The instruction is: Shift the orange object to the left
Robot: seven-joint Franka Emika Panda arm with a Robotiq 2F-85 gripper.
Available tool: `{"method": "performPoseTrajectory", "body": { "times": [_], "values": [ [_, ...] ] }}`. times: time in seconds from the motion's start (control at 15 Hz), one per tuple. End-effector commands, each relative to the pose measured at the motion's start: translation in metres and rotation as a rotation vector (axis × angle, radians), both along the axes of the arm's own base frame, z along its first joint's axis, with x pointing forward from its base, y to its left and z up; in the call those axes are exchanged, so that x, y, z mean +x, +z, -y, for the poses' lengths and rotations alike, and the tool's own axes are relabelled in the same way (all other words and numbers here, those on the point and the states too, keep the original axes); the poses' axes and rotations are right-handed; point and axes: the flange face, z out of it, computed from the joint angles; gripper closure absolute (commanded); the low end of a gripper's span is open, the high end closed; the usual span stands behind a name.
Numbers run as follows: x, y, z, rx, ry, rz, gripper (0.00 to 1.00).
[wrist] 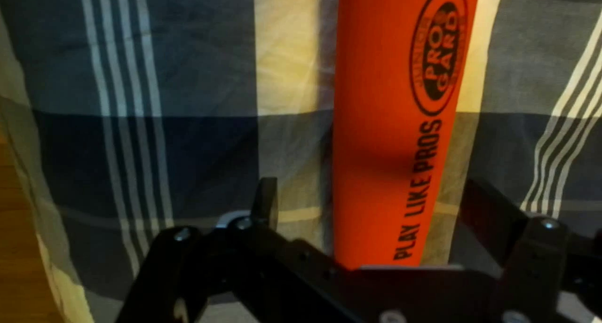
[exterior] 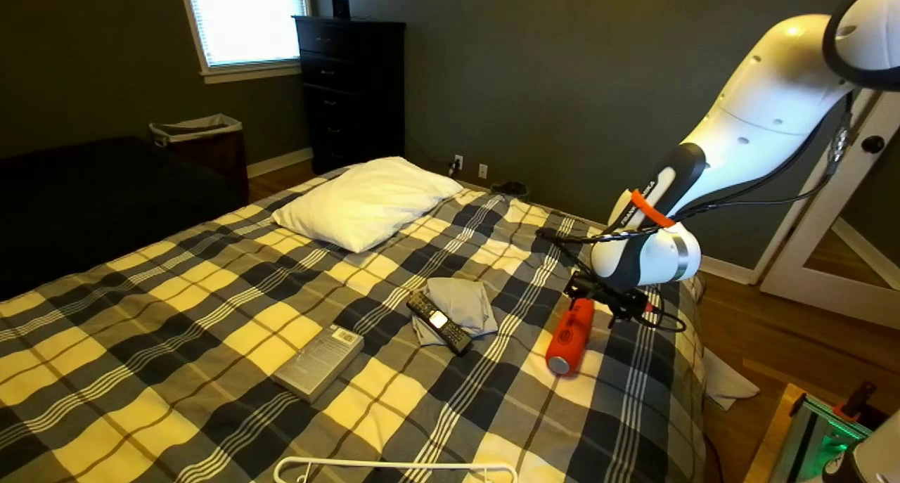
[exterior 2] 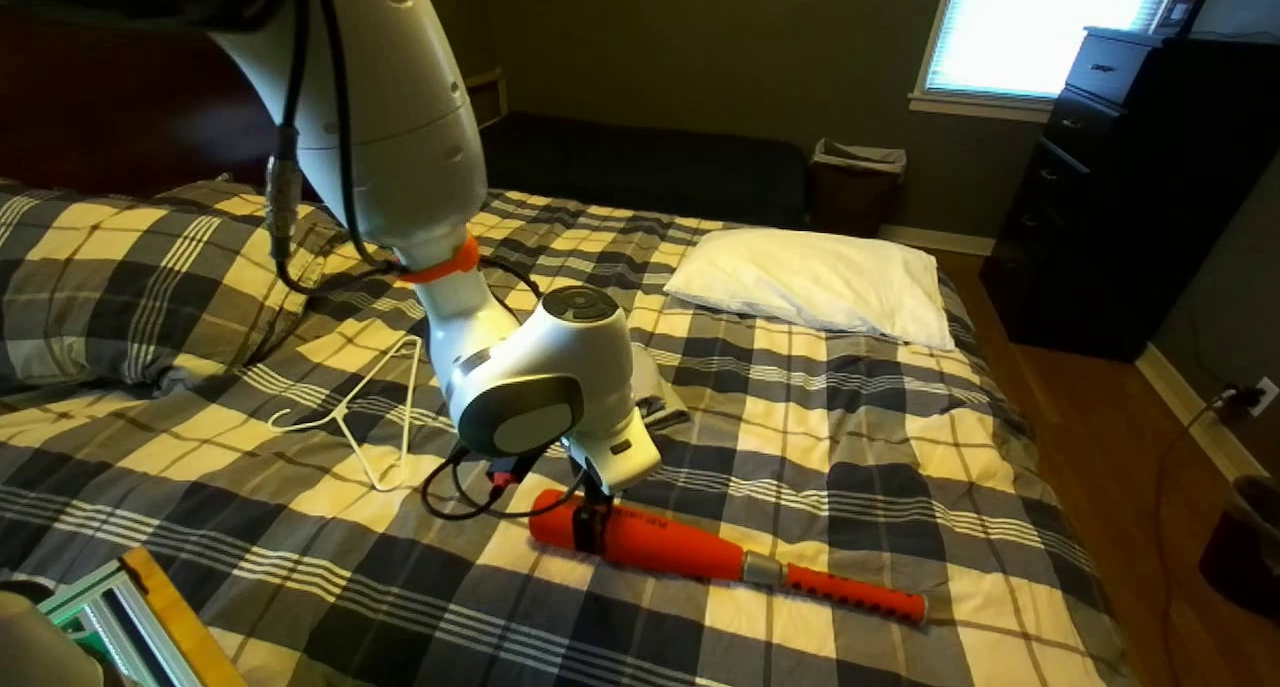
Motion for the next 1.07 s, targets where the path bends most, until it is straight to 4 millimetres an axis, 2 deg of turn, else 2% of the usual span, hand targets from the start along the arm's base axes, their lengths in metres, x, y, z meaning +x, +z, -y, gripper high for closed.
{"method": "performPoseTrajectory", "body": {
  "times": [0.0, 0.27, 0.47, 0.67, 1.0],
  "values": [
    [0.018, -0.031, -0.002, 0.012, -0.006, 0.009, 0.0],
    [0.029, -0.054, 0.013, -0.01, 0.022, -0.024, 0.0],
    [0.048, -0.053, 0.034, -0.014, 0.03, 0.003, 0.0],
    [0.065, -0.05, 0.045, -0.021, 0.037, 0.026, 0.0],
    [0.067, -0.075, 0.058, 0.002, 0.058, -0.078, 0.0]
  ]
}}
